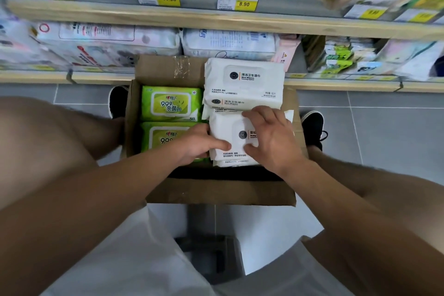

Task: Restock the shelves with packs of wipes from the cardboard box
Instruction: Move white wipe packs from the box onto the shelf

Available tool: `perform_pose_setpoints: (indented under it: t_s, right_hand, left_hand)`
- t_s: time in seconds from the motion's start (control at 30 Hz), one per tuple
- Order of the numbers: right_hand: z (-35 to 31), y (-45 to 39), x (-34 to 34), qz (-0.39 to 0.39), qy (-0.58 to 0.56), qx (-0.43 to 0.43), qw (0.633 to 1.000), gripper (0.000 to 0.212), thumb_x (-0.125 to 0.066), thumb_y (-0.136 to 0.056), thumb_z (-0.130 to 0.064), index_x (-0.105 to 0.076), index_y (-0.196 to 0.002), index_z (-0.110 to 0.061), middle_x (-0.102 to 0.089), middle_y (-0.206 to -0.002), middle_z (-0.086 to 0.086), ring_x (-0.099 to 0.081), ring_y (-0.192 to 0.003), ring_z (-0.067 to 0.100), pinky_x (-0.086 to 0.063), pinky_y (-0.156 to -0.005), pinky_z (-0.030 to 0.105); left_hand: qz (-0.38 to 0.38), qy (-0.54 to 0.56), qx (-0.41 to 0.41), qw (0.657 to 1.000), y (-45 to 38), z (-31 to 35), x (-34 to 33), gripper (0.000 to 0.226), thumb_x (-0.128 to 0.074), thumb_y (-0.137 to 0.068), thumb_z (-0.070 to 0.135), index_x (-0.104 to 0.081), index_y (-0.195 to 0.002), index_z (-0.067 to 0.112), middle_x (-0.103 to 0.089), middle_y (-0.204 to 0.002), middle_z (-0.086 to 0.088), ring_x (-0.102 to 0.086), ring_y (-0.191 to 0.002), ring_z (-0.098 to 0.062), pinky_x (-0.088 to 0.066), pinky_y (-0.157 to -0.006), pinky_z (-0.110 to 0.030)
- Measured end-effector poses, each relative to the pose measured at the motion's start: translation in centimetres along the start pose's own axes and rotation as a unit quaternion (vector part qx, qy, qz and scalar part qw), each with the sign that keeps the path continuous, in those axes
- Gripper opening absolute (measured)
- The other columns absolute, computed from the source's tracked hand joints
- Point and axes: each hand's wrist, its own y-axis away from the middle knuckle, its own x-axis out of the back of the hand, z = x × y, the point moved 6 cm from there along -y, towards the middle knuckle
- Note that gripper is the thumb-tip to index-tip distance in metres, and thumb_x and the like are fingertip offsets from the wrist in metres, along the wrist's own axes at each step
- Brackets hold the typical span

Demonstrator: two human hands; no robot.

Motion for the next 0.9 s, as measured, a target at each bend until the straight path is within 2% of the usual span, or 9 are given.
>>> perform_pose_setpoints:
  t_s: [0.07, 0.17, 0.23, 0.3, 0.37, 0.53, 0.63, 0.77, 0.9]
  right_hand:
    - [0.4, 0.2, 0.3, -0.015, 0.033, -0.006, 0.999, 0.084, -0.075, -0.068, -0.044, -0.037, -0.142, -0.029, -0.036, -0.141, -0.005, -0.029, -0.131, 0.024, -0.023, -0.107, 0.039]
    - [1.2, 0.4, 0.2, -0.07, 0.035, -0.025, 0.997, 0.103, -0.077, -0.061, -0.056, -0.025, -0.147, -0.032, -0.031, -0.146, -0.007, -0.021, -0.137, 0.022, -0.014, -0.115, 0.043]
    - [1.4, 0.6, -0.4, -0.119, 0.007, -0.036, 0.992, 0.116, -0.079, -0.057, -0.057, -0.015, -0.149, -0.029, -0.031, -0.147, -0.004, -0.024, -0.136, 0.024, -0.017, -0.115, 0.044]
    - [1.4, 1.0, -0.8, -0.144, -0.008, -0.04, 0.989, 0.12, -0.08, -0.056, -0.055, -0.01, -0.15, -0.027, -0.038, -0.143, 0.001, -0.035, -0.129, 0.028, -0.03, -0.108, 0.042]
    - [1.1, 1.3, -0.7, -0.132, -0.004, -0.034, 0.991, 0.116, -0.079, -0.058, -0.052, -0.012, -0.149, -0.027, -0.043, -0.136, 0.003, -0.041, -0.121, 0.029, -0.037, -0.101, 0.041]
    - [1.3, 1.9, 0.4, -0.066, 0.035, -0.004, 0.997, 0.105, -0.076, -0.064, -0.044, -0.015, -0.148, -0.028, -0.042, -0.134, 0.002, -0.039, -0.121, 0.028, -0.035, -0.101, 0.041]
    - [1.9, 1.3, 0.8, -0.049, 0.074, 0.014, 0.996, 0.105, -0.077, -0.065, -0.042, -0.014, -0.148, -0.029, -0.041, -0.136, 0.001, -0.038, -0.123, 0.029, -0.03, -0.103, 0.04]
    - [2.7, 0.1, 0.1, -0.073, 0.073, 0.009, 0.995, 0.105, -0.076, -0.067, -0.041, -0.012, -0.149, -0.03, -0.04, -0.136, -0.001, -0.037, -0.123, 0.028, -0.029, -0.104, 0.04]
    - [2.8, -0.4, -0.1, -0.071, 0.072, 0.016, 0.995, 0.104, -0.074, -0.068, -0.04, -0.011, -0.149, -0.03, -0.039, -0.135, -0.002, -0.037, -0.121, 0.028, -0.027, -0.105, 0.039]
  left_hand:
    - [0.002, -0.03, -0.034, 0.999, 0.4, 0.5, 0.1, 0.059, -0.082, -0.062, 0.004, -0.061, -0.115, 0.018, -0.071, -0.105, 0.004, -0.066, -0.101, -0.017, -0.055, -0.086, -0.038]
    - [0.044, -0.15, -0.124, 0.98, 1.8, 2.5, 0.2, 0.08, -0.086, -0.055, 0.006, -0.05, -0.125, 0.022, -0.062, -0.112, 0.01, -0.06, -0.1, -0.01, -0.049, -0.076, -0.021]
    - [0.062, -0.243, -0.198, 0.948, 2.6, 3.7, -0.2, 0.095, -0.088, -0.051, 0.01, -0.043, -0.134, 0.021, -0.053, -0.12, 0.01, -0.052, -0.104, -0.008, -0.042, -0.079, -0.022]
    - [0.071, -0.302, -0.244, 0.919, 3.2, 4.1, -0.7, 0.101, -0.089, -0.049, 0.013, -0.04, -0.137, 0.02, -0.05, -0.125, 0.006, -0.048, -0.107, -0.009, -0.037, -0.084, -0.023]
    - [0.079, -0.323, -0.267, 0.904, 3.5, 3.9, -0.8, 0.1, -0.089, -0.05, 0.014, -0.04, -0.138, 0.019, -0.05, -0.129, 0.003, -0.048, -0.11, -0.01, -0.035, -0.086, -0.022]
    - [0.052, -0.344, -0.312, 0.884, 4.6, 5.8, 0.1, 0.087, -0.081, -0.058, 0.015, -0.045, -0.136, 0.021, -0.052, -0.132, 0.003, -0.054, -0.112, -0.01, -0.041, -0.095, -0.023]
    - [0.104, -0.358, -0.324, 0.87, 4.6, 8.4, 2.1, 0.073, -0.072, -0.064, 0.007, -0.05, -0.132, 0.022, -0.056, -0.127, 0.003, -0.055, -0.111, -0.009, -0.042, -0.094, -0.024]
    - [0.172, -0.477, -0.326, 0.798, 1.2, 11.6, 2.7, 0.064, -0.071, -0.078, 0.017, -0.045, -0.137, 0.014, -0.051, -0.136, -0.011, -0.05, -0.119, -0.028, -0.038, -0.096, -0.031]
    - [0.161, -0.545, -0.315, 0.76, -3.7, 14.5, 0.5, 0.072, -0.065, -0.08, 0.031, -0.036, -0.144, 0.012, -0.039, -0.148, -0.011, -0.037, -0.134, -0.029, -0.033, -0.109, -0.037]
